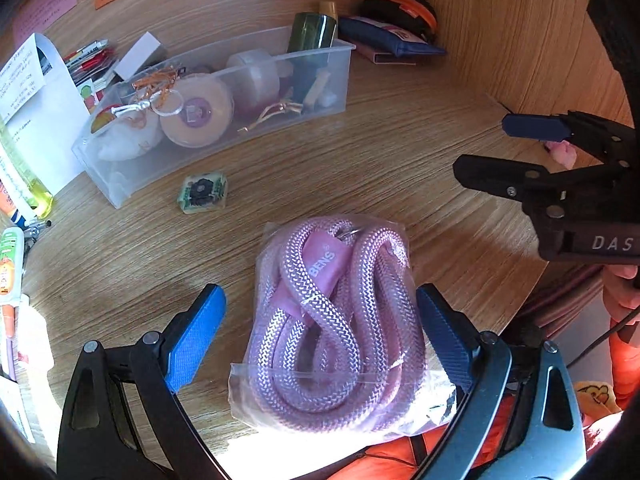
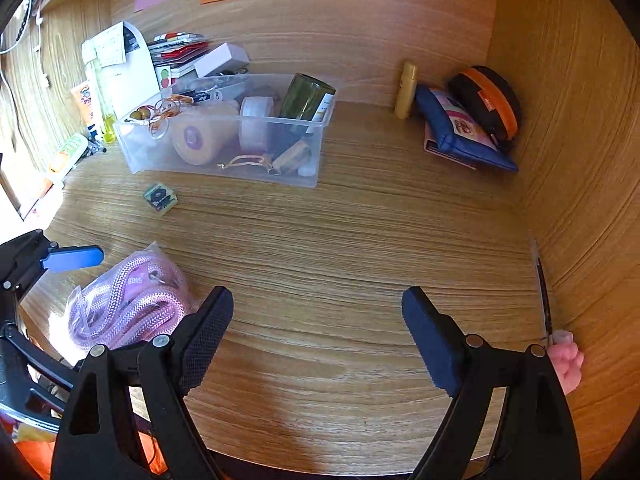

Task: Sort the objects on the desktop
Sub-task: 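Move left gripper to pink rope in plastic bag and grasp it, then hold pink rope bag in left gripper while right gripper grasps green square tag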

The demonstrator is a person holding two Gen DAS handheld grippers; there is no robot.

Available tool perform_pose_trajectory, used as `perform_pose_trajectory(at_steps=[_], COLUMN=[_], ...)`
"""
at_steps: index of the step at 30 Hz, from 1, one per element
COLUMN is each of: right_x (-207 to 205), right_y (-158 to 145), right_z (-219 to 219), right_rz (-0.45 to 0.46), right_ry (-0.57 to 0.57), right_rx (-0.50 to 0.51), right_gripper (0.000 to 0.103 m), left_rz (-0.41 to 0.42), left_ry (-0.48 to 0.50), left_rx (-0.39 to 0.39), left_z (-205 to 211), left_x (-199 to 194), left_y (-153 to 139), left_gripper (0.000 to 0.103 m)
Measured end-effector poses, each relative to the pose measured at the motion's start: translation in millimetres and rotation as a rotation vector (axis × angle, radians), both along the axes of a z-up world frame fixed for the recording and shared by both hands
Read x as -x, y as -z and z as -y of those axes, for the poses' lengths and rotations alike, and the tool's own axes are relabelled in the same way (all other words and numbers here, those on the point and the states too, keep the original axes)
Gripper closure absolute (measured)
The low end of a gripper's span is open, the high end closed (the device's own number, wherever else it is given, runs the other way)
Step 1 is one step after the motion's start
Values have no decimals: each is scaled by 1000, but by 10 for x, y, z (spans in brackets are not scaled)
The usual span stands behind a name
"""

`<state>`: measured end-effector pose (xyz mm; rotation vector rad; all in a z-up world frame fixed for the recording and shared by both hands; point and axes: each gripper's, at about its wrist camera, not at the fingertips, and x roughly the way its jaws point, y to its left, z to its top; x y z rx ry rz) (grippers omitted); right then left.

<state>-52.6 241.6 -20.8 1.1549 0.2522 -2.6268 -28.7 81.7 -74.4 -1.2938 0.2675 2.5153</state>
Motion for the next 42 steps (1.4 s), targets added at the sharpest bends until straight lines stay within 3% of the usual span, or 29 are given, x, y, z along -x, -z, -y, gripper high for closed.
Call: perform_pose_trajectory(at_steps=[7, 9, 11, 26, 27, 33, 38, 42], right_x=[18, 37, 52, 344, 362, 517, 671, 719], right_y=[-12, -11, -12, 89, 95, 152, 251, 328], right_z=[33, 75, 130, 962, 1025, 1418, 1644, 1777], right_rz=[-3, 0, 2, 90, 85, 82, 128, 139], right_ry=[-7, -13, -22, -193, -203, -274, -325, -349], right_rx=[4, -3, -9, 18, 12, -31, -64, -94], right_gripper=[18, 18, 18, 18, 18, 22, 50, 56], left_rz=[-3, -31, -39, -109, -113, -122, -125, -126], left_ry=[-16, -22, -34, -273, -280, -307, -308, -324], left_rx=[-55, -57, -70, -148, -149, -183, -198, -226], left_z=[92, 125, 186, 1150, 1203, 1420, 1522, 1601], left_x=[60, 29, 27, 48, 49, 138, 152, 184], left_y=[57, 33, 26, -112, -128, -148, -154, -160], left_gripper=[10, 29, 34, 41, 46, 47, 47, 47])
